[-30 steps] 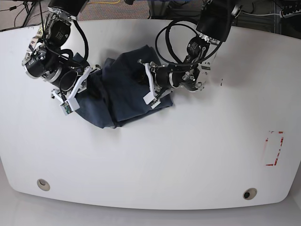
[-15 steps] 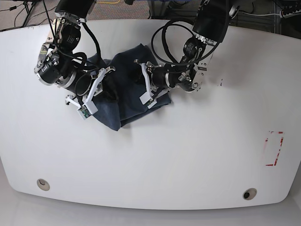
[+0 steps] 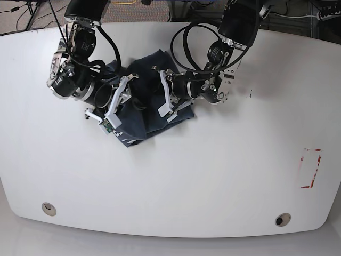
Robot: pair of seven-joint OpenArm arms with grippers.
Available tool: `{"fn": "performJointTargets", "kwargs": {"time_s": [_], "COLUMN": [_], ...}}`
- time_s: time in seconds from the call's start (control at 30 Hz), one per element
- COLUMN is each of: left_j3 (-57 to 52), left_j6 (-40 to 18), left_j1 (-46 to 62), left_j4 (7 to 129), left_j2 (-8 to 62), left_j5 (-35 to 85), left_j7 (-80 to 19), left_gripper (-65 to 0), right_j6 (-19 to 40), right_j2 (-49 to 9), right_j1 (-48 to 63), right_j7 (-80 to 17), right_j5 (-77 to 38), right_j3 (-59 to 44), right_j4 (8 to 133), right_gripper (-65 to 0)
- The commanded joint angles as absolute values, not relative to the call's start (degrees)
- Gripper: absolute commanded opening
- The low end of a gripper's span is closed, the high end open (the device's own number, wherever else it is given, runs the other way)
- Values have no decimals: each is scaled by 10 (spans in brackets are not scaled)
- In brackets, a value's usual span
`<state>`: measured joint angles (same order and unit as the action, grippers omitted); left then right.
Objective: Layout the t-shirt on the table in an organized manner, then fold the t-shirt properly
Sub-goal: 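Lift both strip ends with both grippers and fold them toward each other, then press the folded bundle together between both grippers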
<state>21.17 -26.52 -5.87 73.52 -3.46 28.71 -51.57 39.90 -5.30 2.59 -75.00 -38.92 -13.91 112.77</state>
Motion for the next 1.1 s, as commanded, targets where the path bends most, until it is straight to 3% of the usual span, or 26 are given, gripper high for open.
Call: {"fn": "performJointTargets", "kwargs": {"time_s": [0.0, 0.23, 0.7, 1.07], "left_j3": [211, 210, 153, 90], "left_j6": [-259, -259, -262, -298], "left_j1": [-65, -64, -36, -29], "left_j4": [749, 769, 865, 915], "left_j2": [-35, -35, -33, -3], "left_j5": [273, 274, 275, 336], "left_j7": [-528, -529, -530, -531], "left_gripper": [-611, -542, -392, -360], "right_j6": [400, 400, 400, 400], "right_j2": [-54, -53, -58, -58], "right_j1": [17, 17, 4, 3], "right_j7": [-734, -734, -733, -735], "right_j5": [-385, -369, -368, -368], "right_j3": [-128, -87, -81, -80], "right_j4": [1138, 1139, 1139, 1140], "right_gripper": [-309, -233, -233, -233]}}
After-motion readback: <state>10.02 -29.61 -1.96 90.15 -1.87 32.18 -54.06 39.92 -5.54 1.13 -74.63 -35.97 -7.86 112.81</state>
